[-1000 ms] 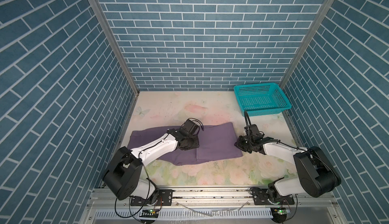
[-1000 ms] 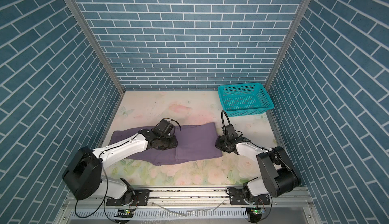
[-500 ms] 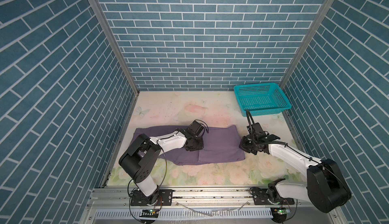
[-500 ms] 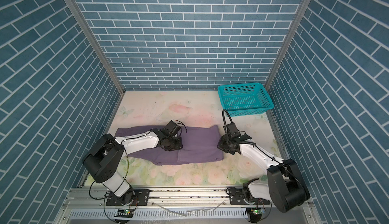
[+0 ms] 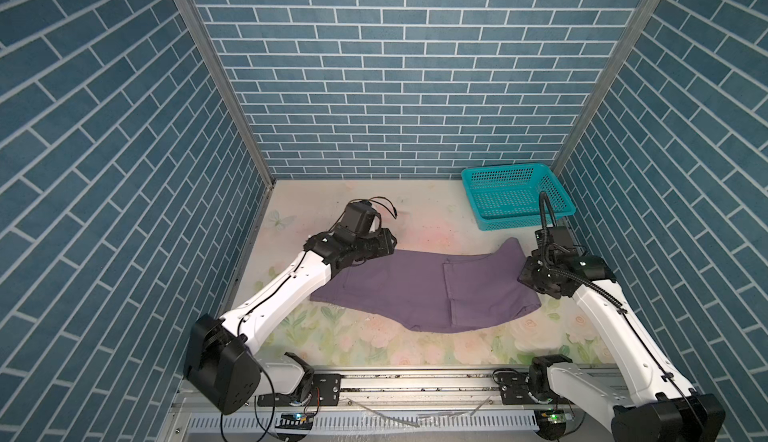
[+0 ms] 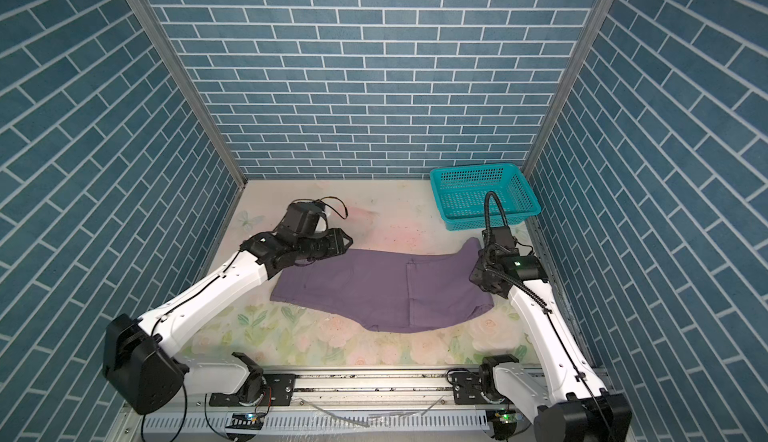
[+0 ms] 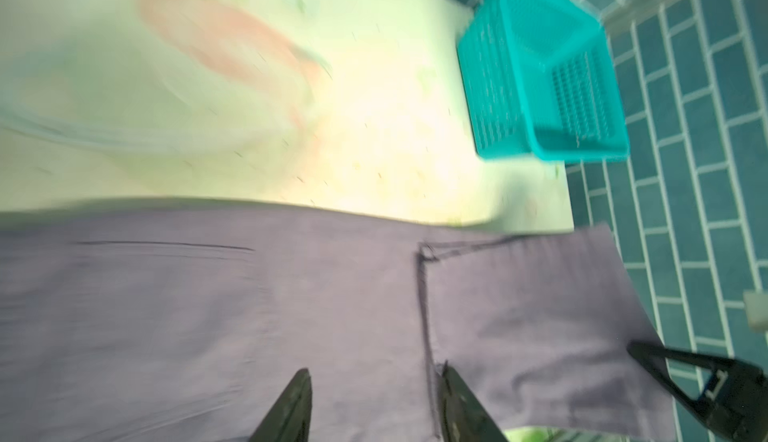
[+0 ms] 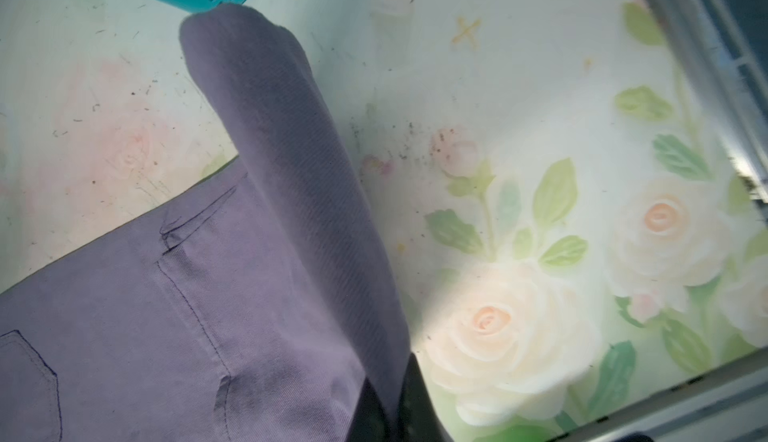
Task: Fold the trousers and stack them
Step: 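Grasp the waistband with the left gripper and the leg end with the right gripper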
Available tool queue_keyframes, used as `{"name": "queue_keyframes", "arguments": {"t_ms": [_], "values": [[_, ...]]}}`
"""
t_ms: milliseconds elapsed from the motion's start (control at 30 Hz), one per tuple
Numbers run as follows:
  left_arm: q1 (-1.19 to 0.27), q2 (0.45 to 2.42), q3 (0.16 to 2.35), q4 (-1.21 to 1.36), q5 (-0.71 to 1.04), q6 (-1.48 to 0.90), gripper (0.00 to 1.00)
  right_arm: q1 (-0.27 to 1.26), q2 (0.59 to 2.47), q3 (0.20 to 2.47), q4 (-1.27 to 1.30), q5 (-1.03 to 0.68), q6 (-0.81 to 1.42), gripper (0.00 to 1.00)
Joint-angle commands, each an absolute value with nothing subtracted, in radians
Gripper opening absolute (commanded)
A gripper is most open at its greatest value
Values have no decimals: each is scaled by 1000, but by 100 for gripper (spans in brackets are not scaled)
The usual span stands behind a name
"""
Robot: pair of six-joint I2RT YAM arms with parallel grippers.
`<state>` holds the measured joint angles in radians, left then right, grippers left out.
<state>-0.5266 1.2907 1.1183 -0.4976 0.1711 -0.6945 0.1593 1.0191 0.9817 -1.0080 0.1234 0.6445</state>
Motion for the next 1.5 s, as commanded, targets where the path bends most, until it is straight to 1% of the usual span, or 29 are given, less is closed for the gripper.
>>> {"name": "queue_keyframes", "arguments": {"t_ms": [0, 133, 233, 333, 500, 667, 767, 833, 1100, 1467], "values": [[-463, 1235, 1061, -617, 124, -659, 52, 134, 1009, 1079, -1094, 220, 579, 0], [-382, 1174, 992, -637, 130, -665, 53, 132, 1052, 1185, -1116, 266, 556, 0], [-343, 1164, 957, -635, 156, -676, 53, 130, 1088, 1247, -1105, 237, 548, 0], [-330, 1167, 942, -629, 169, -681, 53, 138, 1125, 1281, -1090, 195, 547, 0], [-328, 1180, 945, -623, 170, -680, 53, 187, 1171, 1304, -1070, 189, 553, 0], [-328, 1203, 947, -613, 182, -679, 54, 199, 1171, 1267, -1040, 170, 566, 0], [-328, 1220, 934, -605, 177, -680, 59, 199, 1160, 1218, -1019, 160, 572, 0], [-328, 1236, 923, -599, 172, -681, 60, 199, 1152, 1179, -1005, 153, 576, 0], [-328, 1283, 905, -599, 142, -674, 60, 192, 1125, 1058, -965, 149, 586, 0], [-328, 1331, 867, -556, 137, -683, 59, 178, 1106, 1012, -938, 123, 577, 0]]}}
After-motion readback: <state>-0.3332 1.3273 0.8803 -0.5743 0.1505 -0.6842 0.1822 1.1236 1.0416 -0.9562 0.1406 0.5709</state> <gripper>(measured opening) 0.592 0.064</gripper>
